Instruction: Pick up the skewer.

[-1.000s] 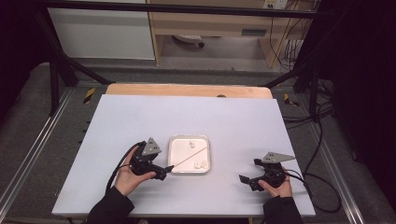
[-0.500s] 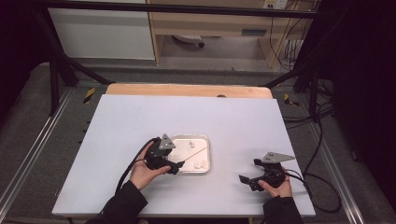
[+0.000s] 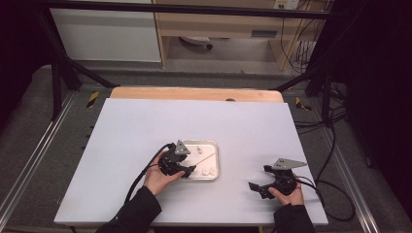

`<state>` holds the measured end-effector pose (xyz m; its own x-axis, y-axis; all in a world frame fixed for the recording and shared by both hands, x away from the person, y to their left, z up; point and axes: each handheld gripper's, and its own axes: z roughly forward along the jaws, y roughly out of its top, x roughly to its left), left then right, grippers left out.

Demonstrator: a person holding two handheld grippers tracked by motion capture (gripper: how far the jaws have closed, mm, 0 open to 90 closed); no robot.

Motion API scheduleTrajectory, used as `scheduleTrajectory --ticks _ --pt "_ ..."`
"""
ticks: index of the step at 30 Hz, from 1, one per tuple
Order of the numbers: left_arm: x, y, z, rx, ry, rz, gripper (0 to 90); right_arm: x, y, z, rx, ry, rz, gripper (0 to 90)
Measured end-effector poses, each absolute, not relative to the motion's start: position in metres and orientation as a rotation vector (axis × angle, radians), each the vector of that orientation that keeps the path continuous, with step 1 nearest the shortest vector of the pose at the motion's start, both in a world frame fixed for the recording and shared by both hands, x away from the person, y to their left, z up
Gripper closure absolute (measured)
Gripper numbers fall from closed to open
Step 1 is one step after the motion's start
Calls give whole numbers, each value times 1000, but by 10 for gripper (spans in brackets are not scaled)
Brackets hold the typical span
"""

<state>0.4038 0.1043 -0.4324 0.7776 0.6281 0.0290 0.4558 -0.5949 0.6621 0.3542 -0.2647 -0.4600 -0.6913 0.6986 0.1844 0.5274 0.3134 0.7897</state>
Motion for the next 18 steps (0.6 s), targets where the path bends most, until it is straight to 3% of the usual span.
scheduleTrajectory --ticks 6,18 --pt "403 100 -435 2334 777 348 651 354 -265 -460 1129 2384 1320 8" --pt "402 95 -439 2344 770 335 815 354 -265 -460 1131 2384 1322 8"
